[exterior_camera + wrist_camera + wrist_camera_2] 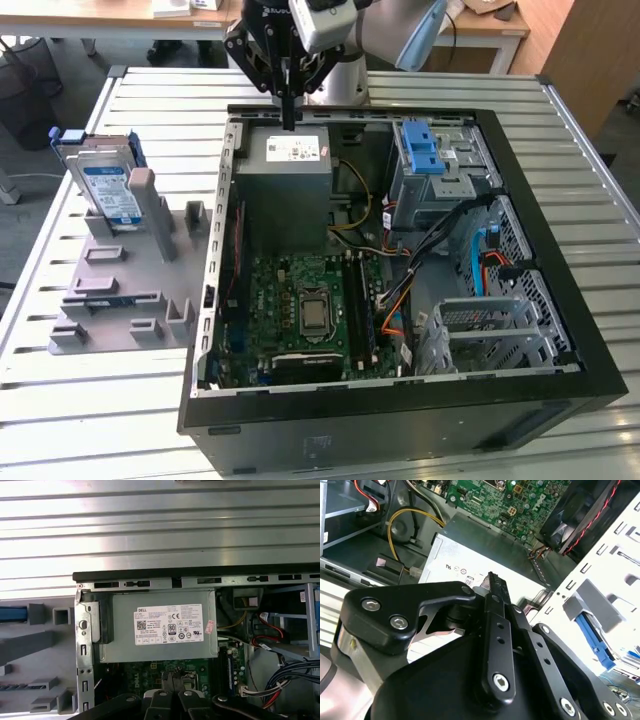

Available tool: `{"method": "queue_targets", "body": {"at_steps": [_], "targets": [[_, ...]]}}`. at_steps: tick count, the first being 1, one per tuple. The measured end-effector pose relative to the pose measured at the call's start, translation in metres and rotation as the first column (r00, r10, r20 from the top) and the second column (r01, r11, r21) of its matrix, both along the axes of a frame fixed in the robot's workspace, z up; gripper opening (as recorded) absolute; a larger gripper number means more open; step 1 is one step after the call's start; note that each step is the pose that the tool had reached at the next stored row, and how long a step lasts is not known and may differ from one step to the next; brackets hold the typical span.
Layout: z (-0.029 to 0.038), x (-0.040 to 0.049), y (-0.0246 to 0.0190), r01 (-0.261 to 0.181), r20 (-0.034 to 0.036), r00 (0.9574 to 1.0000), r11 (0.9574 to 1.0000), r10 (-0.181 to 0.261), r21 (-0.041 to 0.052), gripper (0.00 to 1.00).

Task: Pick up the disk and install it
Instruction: 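Reach for the disk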

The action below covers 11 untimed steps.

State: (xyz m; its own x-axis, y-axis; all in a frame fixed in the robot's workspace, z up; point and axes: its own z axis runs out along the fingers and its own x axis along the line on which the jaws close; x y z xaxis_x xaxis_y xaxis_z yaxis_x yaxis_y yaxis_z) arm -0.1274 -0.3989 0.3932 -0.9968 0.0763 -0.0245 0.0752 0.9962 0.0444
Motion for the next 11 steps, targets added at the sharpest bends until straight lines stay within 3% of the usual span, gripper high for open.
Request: {"method": "queue_targets", "body": {"at_steps": [11], "targets": [[-0.0001, -0.0044, 0.0000, 0.000, 0.0000, 1.0000, 1.0000, 0.000, 0.0000, 0.11]]}}
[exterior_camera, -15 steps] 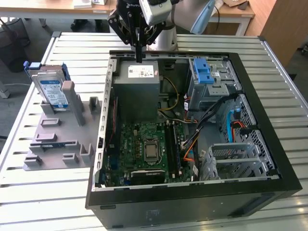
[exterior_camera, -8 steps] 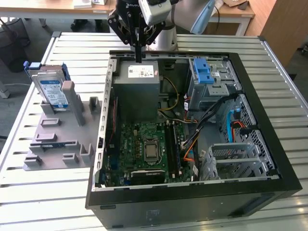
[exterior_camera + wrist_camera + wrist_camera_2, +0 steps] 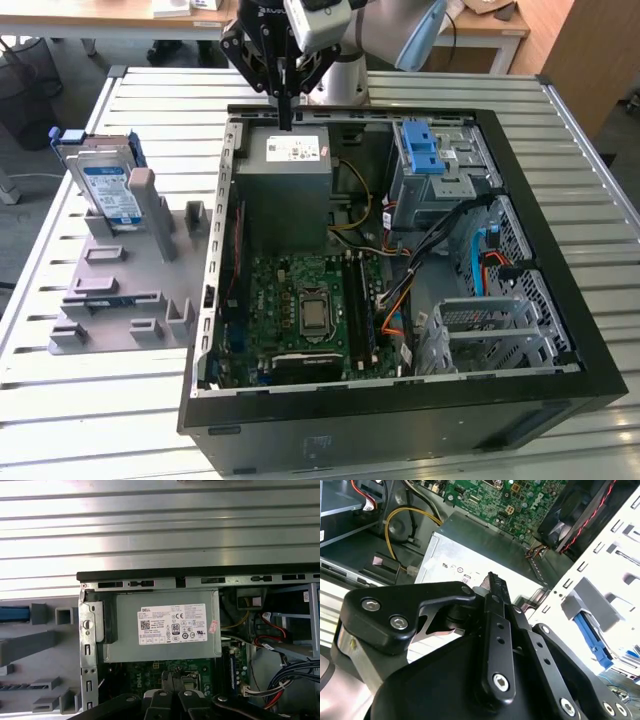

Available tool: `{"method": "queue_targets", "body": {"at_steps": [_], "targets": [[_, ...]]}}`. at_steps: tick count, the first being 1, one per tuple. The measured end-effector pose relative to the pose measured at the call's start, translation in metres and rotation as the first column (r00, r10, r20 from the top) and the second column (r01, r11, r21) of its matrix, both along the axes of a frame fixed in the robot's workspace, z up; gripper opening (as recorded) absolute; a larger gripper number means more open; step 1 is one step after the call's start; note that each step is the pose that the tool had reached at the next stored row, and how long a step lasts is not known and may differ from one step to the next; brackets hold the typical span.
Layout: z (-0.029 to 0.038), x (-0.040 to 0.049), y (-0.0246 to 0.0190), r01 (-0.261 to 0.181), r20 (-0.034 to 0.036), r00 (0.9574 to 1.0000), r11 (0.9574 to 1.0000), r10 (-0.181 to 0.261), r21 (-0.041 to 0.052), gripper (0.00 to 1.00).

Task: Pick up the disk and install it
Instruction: 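Reach for the disk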

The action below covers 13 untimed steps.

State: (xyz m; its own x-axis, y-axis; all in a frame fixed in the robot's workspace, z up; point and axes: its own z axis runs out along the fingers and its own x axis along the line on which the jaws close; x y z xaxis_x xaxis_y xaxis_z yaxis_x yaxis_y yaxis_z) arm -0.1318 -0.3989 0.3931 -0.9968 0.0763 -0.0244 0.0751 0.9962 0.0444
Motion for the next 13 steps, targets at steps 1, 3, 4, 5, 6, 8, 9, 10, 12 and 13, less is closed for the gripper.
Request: {"method": "queue_targets", "body": {"at_steps": [1, 3, 4, 5, 6, 8, 9, 10, 12, 13], "targets": [[0.0000, -0.0003, 0.0000, 0.000, 0.0000, 1.0000, 1.0000, 0.000, 0.0000, 0.11], [0.0000, -0.0007, 0.0000, 0.000, 0.0000, 1.0000, 1.0000, 0.000, 0.0000, 0.11], [-0.0001, -0.0009, 0.0000, 0.000, 0.0000, 1.0000, 1.0000, 0.000, 0.0000, 0.11], [-0.0001, -0.0012, 0.0000, 0.000, 0.0000, 1.0000, 1.0000, 0.000, 0.0000, 0.11], [-0.0001, -0.0013, 0.0000, 0.000, 0.0000, 1.0000, 1.0000, 0.000, 0.0000, 0.11], [-0.0002, -0.0017, 0.0000, 0.000, 0.0000, 1.0000, 1.0000, 0.000, 0.0000, 0.11], [-0.0003, -0.0018, 0.0000, 0.000, 0.0000, 1.0000, 1.0000, 0.000, 0.0000, 0.11], [-0.0005, -0.0023, 0.0000, 0.000, 0.0000, 1.0000, 1.0000, 0.000, 0.0000, 0.11], [-0.0009, -0.0033, 0.0000, 0.000, 0.0000, 1.0000, 1.0000, 0.000, -0.0001, 0.11], [-0.0009, -0.0035, 0.0000, 0.000, 0.0000, 1.0000, 1.0000, 0.000, 0.0000, 0.11]]}}
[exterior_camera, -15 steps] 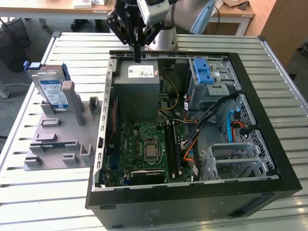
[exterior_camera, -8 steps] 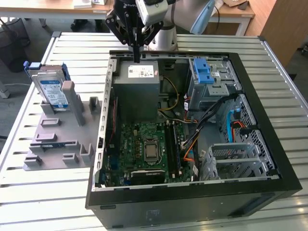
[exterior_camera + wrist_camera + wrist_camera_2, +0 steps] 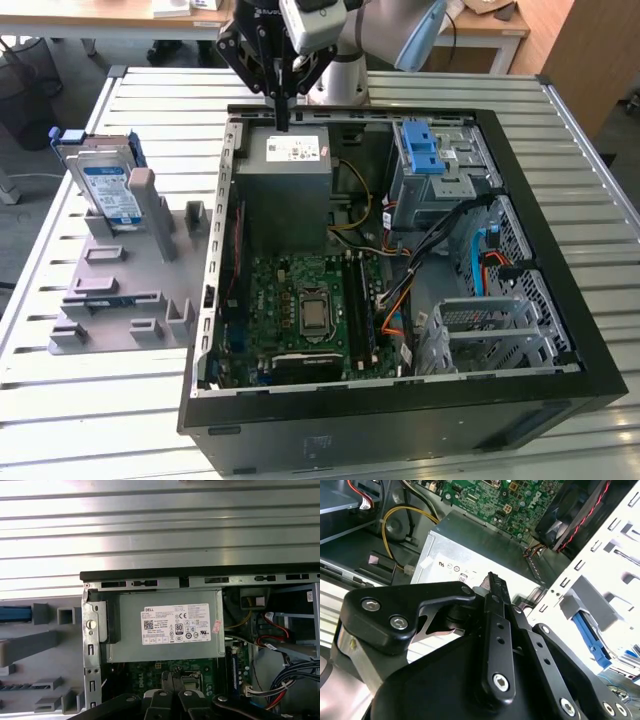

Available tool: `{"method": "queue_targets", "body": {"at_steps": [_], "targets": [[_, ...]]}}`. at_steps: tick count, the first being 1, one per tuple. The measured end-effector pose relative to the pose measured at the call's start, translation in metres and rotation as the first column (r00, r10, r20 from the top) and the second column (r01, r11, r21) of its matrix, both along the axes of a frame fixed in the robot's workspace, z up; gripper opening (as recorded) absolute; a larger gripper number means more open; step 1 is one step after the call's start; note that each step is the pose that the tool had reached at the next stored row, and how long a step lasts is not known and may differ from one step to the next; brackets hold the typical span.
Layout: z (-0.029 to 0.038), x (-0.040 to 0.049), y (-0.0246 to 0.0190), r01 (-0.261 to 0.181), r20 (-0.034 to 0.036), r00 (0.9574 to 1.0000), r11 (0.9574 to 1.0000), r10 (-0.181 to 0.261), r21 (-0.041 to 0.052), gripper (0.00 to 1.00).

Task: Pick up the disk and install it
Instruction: 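Reach for the disk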

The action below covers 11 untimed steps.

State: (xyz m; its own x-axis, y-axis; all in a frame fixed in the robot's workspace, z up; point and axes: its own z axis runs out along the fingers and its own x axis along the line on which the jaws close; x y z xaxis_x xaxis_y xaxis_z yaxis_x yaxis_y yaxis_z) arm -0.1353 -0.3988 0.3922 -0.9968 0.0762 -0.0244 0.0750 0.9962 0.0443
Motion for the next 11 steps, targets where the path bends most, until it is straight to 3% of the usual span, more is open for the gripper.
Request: {"method": "queue_targets", "body": {"at_steps": [11], "targets": [[-0.0012, -0.0023, 0.0000, 0.000, -0.0001, 1.0000, 1.0000, 0.000, 0.0000, 0.11]]}}
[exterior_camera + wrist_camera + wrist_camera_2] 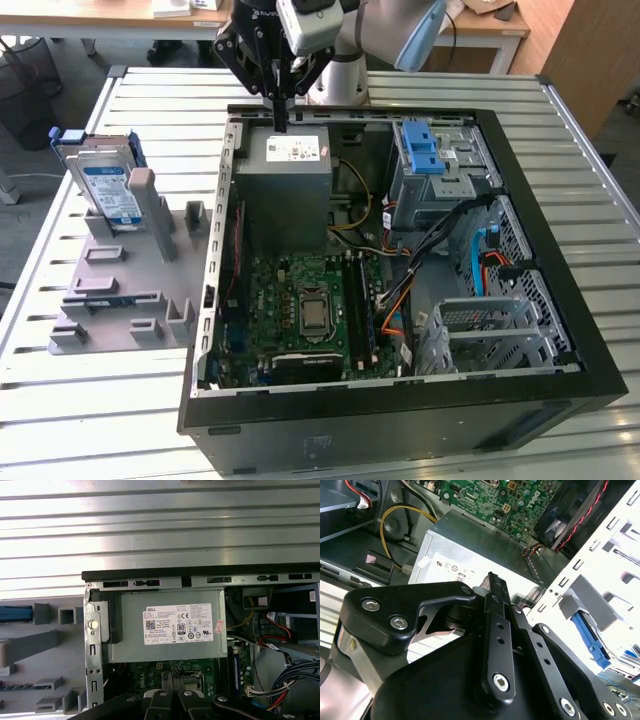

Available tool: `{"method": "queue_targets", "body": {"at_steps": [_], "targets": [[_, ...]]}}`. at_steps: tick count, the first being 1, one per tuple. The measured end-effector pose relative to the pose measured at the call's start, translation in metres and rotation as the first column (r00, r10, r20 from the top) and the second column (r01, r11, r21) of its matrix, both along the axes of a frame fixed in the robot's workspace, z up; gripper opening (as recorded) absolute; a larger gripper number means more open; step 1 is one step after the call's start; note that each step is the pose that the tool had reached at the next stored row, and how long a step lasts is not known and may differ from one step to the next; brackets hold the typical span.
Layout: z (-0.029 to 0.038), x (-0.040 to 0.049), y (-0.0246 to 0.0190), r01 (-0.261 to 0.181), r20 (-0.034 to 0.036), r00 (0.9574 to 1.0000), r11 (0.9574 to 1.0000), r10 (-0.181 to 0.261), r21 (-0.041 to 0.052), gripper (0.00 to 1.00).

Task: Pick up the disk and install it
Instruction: 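Reach for the disk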

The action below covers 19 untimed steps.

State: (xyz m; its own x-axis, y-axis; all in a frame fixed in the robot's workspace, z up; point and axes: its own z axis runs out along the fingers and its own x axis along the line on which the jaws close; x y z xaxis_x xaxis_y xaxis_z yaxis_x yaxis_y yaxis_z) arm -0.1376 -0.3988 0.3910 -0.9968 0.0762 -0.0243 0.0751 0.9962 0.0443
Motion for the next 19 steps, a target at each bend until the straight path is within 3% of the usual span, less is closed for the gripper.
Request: {"method": "queue_targets", "body": {"at_steps": [19], "targets": [[-0.0023, -0.0041, 0.0000, 0.000, -0.0004, 1.0000, 1.0000, 0.000, 0.0000, 0.11]]}}
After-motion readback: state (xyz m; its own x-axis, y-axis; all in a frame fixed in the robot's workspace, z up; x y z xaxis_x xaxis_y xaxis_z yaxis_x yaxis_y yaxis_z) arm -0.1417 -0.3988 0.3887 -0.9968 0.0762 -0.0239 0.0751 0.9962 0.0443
